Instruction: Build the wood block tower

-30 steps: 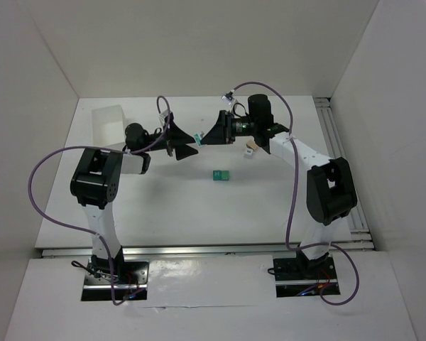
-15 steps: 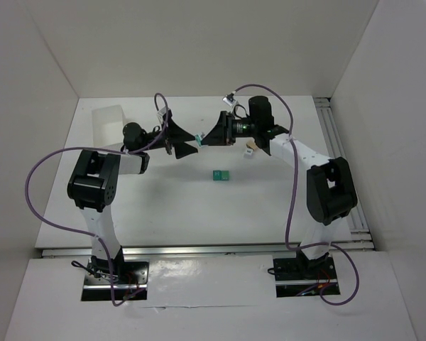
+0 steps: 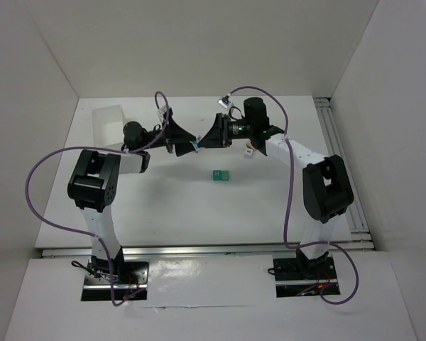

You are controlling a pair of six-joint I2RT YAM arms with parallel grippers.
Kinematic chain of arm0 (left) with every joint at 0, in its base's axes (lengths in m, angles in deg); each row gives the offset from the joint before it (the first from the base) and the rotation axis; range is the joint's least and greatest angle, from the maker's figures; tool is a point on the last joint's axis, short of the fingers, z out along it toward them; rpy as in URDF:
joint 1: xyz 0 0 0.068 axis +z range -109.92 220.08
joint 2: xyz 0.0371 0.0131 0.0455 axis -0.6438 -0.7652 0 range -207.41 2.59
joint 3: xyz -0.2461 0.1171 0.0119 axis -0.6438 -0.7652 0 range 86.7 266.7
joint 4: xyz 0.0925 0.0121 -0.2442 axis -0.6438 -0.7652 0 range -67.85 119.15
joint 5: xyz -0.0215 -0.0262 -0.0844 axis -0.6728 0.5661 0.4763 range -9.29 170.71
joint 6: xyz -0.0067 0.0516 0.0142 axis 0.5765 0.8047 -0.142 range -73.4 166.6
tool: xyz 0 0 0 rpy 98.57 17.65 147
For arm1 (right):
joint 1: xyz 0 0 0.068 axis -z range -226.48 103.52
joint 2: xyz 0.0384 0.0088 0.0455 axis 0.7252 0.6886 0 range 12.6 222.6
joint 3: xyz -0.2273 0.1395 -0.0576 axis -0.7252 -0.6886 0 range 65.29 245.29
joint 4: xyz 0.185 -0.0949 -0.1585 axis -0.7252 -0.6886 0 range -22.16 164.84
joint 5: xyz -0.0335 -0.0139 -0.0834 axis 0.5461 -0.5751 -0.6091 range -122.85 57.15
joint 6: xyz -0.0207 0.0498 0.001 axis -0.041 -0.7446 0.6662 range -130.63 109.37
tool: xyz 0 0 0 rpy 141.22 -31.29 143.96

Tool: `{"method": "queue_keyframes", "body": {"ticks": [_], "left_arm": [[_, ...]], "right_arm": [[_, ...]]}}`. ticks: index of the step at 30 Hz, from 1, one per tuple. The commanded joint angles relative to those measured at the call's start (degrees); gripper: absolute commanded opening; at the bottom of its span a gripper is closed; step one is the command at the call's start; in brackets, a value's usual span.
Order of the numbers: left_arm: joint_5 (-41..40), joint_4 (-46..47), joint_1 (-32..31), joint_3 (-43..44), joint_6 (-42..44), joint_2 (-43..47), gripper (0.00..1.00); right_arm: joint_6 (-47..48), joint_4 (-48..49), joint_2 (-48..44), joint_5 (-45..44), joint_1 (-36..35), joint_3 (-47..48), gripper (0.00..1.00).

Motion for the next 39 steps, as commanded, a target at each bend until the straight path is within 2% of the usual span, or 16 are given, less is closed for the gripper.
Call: {"method": "queue_keyframes", "body": {"ticks": [1,6,13,18,22,25,27,29,31,32,33,34,35,37,38,39], "left_arm": [[0.0,30.2,-0.3,2.1,1.8,3.0,0.72],[0.0,29.5,-0.3,2.1,3.0,3.0,0.73],[0.5,28.3,-0.3,2.1,4.1,4.1,0.49],[1.1,26.2,-0.3,1.1,5.3,4.6,0.42],[1.1,24.6,-0.3,1.1,6.0,5.1,0.20],[2.8,18.8,1.0,1.1,9.4,6.4,0.02],[2.8,4.6,1.7,1.1,16.8,7.9,0.00],[2.8,-5.1,2.3,1.1,22.6,9.3,0.00],[1.1,-29.4,2.3,4.6,36.4,11.6,0.00],[-3.3,-40.6,2.3,7.1,49.6,12.3,0.00],[-6.8,-64.3,1.8,10.4,56.6,12.3,0.00],[-17.6,-74.8,1.2,18.2,62.1,12.3,0.00],[-23.0,-83.5,0.5,22.1,68.7,11.3,0.00],[-31.6,-98.6,-1.7,31.0,70.9,9.1,0.00],[-37.0,-101.5,-2.2,33.2,70.9,6.7,0.00],[-39.8,-103.9,-3.3,35.2,70.9,5.5,0.00]], "right_arm": [[0.1,1.0,0.6,0.4,-1.3,2.2,0.31],[0.2,-0.5,1.7,0.4,-1.8,3.4,0.31],[0.2,-0.5,1.7,-0.7,-1.8,2.9,0.31],[-1.0,0.2,1.7,-1.2,-1.8,2.3,0.31],[-1.0,-0.9,1.7,-1.9,-1.8,2.3,0.55],[0.3,-2.6,1.1,-2.5,-0.4,2.3,0.73],[2.1,-4.6,0.5,-3.1,0.6,2.3,0.82],[4.0,-6.3,-0.9,-3.1,2.5,1.7,0.83],[5.6,-9.5,-1.6,-3.1,4.7,1.7,0.88],[7.4,-12.1,-2.4,-3.1,5.4,1.7,0.89],[8.5,-13.6,-2.4,-4.8,6.1,1.7,0.91],[9.6,-15.2,-3.3,-6.0,7.4,1.7,0.92],[12.2,-19.4,-4.1,-7.8,7.9,1.7,0.92],[14.4,-23.9,-4.7,-17.5,8.5,2.4,0.92],[15.0,-28.1,-5.2,-21.9,9.1,3.1,0.92],[15.0,-29.8,-5.2,-31.1,9.1,3.8,0.92]]}}
